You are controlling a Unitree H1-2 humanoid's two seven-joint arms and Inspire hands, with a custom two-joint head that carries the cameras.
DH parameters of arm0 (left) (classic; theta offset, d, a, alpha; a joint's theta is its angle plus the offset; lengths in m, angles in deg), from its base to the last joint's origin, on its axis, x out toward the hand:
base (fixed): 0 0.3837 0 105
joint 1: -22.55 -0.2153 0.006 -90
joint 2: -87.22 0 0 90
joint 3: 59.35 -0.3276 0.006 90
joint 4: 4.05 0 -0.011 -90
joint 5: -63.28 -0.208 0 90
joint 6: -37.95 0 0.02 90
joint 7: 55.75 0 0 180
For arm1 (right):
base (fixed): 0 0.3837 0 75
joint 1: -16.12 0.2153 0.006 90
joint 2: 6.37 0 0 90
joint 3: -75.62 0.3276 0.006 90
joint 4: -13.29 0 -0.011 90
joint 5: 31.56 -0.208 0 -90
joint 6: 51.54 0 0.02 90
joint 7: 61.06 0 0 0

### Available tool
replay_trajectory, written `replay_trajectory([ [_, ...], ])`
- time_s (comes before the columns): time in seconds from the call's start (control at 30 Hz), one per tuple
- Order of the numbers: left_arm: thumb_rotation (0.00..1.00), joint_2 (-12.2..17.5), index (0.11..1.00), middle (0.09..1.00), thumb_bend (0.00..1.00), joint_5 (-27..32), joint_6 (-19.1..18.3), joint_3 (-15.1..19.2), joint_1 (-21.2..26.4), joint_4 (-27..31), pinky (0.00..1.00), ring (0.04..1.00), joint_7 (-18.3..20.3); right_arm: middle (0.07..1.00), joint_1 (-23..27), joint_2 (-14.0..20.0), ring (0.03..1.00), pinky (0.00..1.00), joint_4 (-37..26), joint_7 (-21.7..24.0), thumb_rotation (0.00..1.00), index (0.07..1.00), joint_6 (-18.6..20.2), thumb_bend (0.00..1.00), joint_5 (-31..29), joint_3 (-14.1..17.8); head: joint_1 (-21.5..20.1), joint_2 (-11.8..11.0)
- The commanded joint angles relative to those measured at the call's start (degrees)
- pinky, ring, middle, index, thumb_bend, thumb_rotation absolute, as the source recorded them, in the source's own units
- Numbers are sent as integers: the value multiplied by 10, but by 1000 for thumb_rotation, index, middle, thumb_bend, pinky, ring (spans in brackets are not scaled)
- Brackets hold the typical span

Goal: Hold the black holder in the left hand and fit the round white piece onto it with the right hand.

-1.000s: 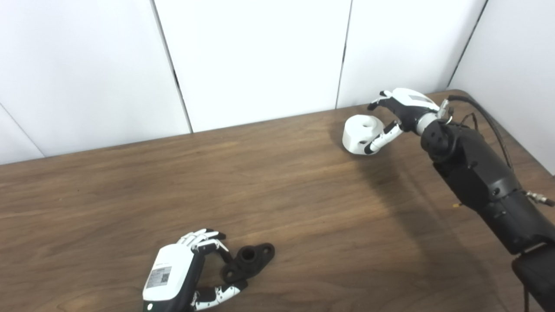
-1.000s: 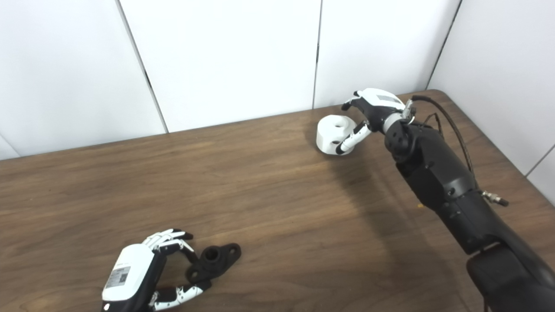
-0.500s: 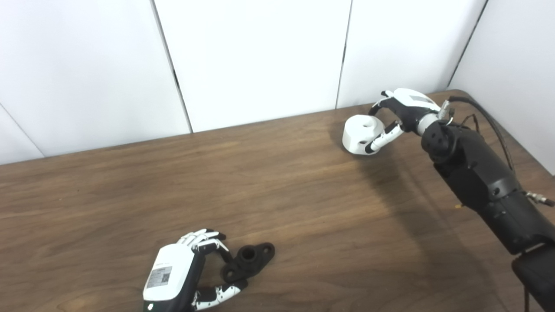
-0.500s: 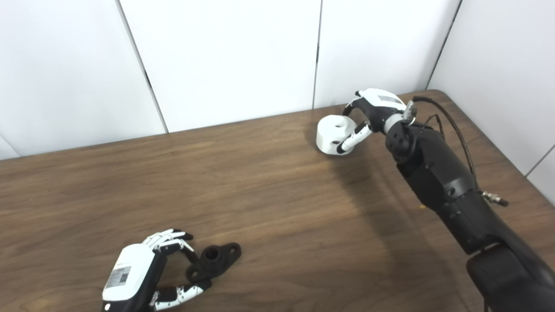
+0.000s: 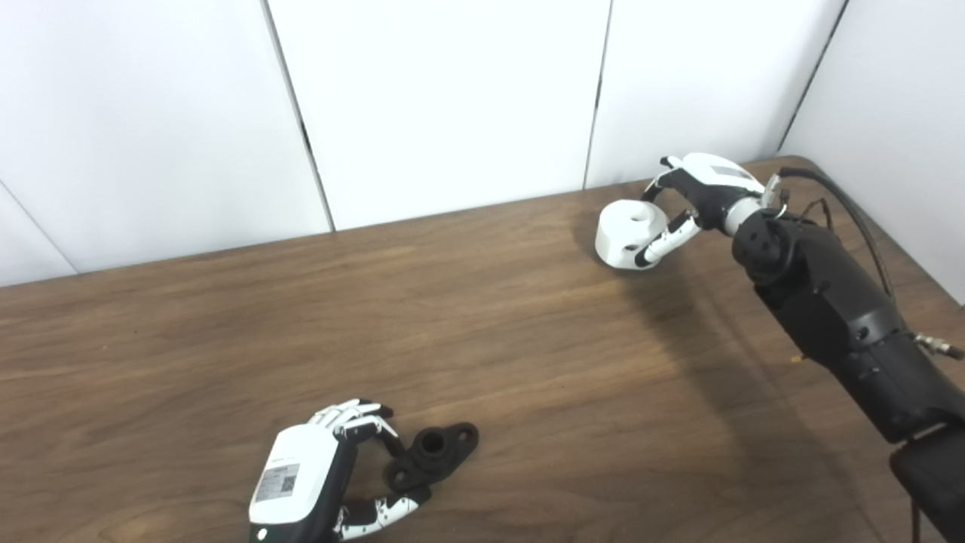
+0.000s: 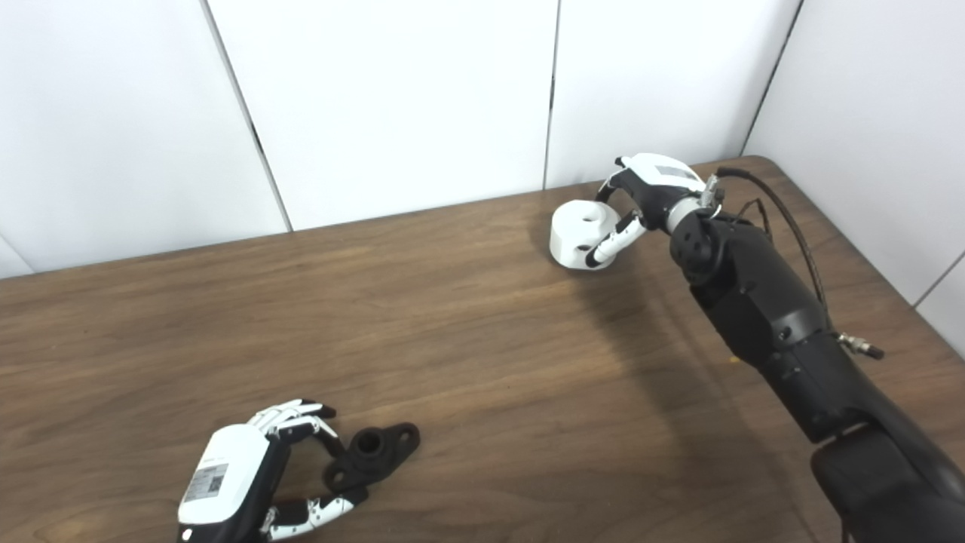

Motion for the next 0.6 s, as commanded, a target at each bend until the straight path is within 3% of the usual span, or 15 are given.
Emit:
replay_trajectory([
  [0.0, 45, 5, 487, 762, 518, -1, -21, -6, -17, -13, 816, 828, 40, 1000, 28, 11, 1000, 1000, -5, -22, 296, 691, -17, 894, 0, 10, 0, 1],
  [0.57, 46, 1, 487, 760, 518, -13, -37, -9, -19, 1, 811, 827, 55, 984, 28, 12, 1000, 1000, -4, -26, 284, 671, -26, 870, 0, 7, 4, 6],
])
